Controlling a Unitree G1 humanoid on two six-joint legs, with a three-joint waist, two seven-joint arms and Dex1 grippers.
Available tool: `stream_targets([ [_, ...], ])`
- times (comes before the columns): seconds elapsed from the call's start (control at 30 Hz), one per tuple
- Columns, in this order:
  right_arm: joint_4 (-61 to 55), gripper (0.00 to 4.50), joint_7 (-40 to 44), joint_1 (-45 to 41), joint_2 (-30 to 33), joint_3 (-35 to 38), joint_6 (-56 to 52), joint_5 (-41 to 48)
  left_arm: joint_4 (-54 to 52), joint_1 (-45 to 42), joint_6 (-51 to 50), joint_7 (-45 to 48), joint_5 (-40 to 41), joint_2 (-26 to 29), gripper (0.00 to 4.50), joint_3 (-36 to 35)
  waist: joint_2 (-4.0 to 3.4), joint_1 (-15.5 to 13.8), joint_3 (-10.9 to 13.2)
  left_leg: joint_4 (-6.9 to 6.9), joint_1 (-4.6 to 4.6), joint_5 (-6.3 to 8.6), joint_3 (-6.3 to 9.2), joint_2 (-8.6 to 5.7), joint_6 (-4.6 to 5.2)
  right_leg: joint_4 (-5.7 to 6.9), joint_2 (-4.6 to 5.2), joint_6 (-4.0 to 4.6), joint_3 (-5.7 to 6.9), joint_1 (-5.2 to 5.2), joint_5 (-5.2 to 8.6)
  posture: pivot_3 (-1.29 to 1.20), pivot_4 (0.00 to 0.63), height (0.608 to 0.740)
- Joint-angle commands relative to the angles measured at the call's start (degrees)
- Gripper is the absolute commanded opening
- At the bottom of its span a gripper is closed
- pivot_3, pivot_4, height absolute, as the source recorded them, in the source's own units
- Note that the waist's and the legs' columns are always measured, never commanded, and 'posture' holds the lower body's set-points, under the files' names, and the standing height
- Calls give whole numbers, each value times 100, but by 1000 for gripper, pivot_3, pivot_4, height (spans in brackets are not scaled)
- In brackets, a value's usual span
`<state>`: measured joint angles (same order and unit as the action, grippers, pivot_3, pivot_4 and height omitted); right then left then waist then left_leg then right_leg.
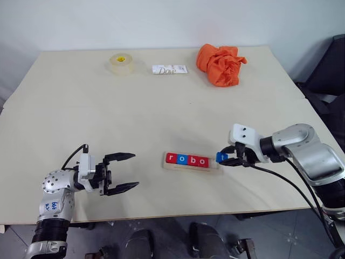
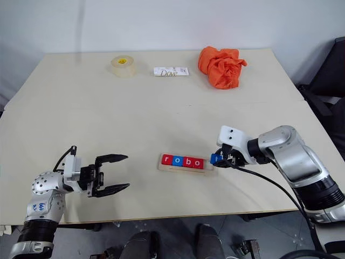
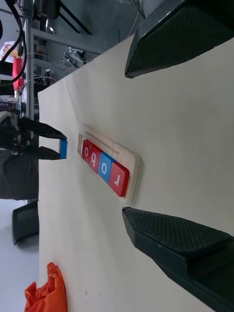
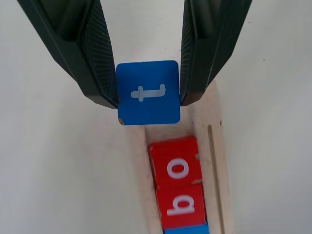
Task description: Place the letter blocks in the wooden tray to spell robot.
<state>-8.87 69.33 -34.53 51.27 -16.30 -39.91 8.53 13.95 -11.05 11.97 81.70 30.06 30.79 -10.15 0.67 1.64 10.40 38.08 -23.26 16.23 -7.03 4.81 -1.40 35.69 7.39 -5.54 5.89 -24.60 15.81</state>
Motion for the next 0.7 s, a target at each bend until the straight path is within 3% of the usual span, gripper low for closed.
stream_targets([
  [0.03,25,1453,-66,-149,-100,-98,143,-117,-178,69,67,-58,49,-1,4500,-30,0,-5,0,0,0,0,0,0,0,0,0,0,0,0,0,0,150,740],
  [0.47,36,1453,38,-247,-285,-409,205,-177,-444,368,81,-287,69,-34,4500,-60,0,-6,0,1,0,0,1,0,1,0,1,0,1,1,0,0,150,740],
  [0.7,-64,3811,106,-297,-262,-420,155,-172,-404,338,128,-348,45,-68,4500,-30,0,-7,0,1,0,0,1,0,1,0,1,0,0,1,0,0,150,740],
])
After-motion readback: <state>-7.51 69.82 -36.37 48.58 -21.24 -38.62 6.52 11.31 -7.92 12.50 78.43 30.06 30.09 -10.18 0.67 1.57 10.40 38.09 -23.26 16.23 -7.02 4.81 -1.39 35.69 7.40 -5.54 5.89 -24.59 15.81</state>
